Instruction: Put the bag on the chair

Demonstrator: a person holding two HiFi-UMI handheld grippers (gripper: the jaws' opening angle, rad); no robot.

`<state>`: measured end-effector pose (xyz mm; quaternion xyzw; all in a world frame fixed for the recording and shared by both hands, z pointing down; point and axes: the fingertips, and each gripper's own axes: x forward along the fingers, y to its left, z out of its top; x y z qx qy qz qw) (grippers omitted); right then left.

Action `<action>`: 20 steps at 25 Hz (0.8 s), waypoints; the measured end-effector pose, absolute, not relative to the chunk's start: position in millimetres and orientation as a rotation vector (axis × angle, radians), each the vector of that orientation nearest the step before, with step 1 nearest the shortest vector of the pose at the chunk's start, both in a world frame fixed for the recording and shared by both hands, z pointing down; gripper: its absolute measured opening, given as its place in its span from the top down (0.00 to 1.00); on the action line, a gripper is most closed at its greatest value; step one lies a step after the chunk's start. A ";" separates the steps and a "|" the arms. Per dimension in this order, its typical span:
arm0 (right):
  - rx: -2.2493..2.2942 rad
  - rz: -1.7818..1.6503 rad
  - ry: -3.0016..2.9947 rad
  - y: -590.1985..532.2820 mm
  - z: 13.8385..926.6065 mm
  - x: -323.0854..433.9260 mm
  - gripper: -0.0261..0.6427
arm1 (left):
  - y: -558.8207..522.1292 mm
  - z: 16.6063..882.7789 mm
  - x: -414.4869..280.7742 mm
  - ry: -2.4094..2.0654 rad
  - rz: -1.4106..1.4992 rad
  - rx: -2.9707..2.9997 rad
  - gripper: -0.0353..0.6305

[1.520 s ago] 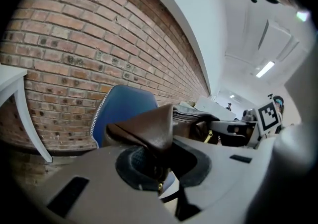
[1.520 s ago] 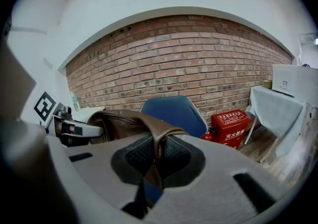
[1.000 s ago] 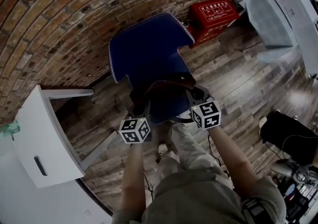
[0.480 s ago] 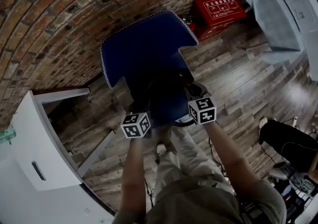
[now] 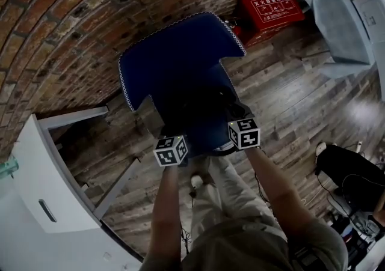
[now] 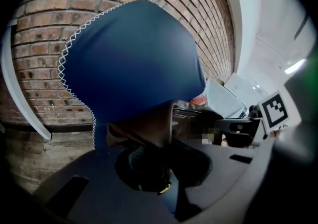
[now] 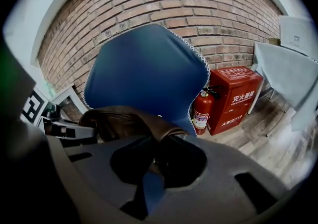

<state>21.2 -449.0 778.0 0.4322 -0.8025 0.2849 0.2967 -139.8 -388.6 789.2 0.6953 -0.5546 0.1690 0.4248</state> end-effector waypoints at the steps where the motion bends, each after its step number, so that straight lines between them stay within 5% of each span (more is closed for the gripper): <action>1: 1.151 0.755 -2.127 -449.4 781.6 21.9 0.93 | -389.5 791.8 -138.3 -1.376 0.425 1.739 0.91; 10: 1.135 0.777 -2.111 -449.9 791.9 20.1 0.91 | -391.0 797.6 -137.0 -1.369 0.431 1.716 0.91; 12: 1.127 0.808 -2.122 -447.7 791.0 17.7 0.70 | -388.6 797.0 -134.9 -1.366 0.431 1.727 0.89; 13: 1.130 0.809 -2.130 -447.4 788.8 16.9 0.64 | -387.6 796.3 -134.3 -1.367 0.431 1.732 0.83; 15: 1.161 0.774 -2.141 -448.9 781.8 18.2 0.56 | -387.0 791.8 -136.6 -1.384 0.426 1.734 0.55; 20: 1.228 0.746 -2.154 -446.8 762.0 24.1 0.52 | -378.8 777.3 -146.1 -1.430 0.404 1.733 0.45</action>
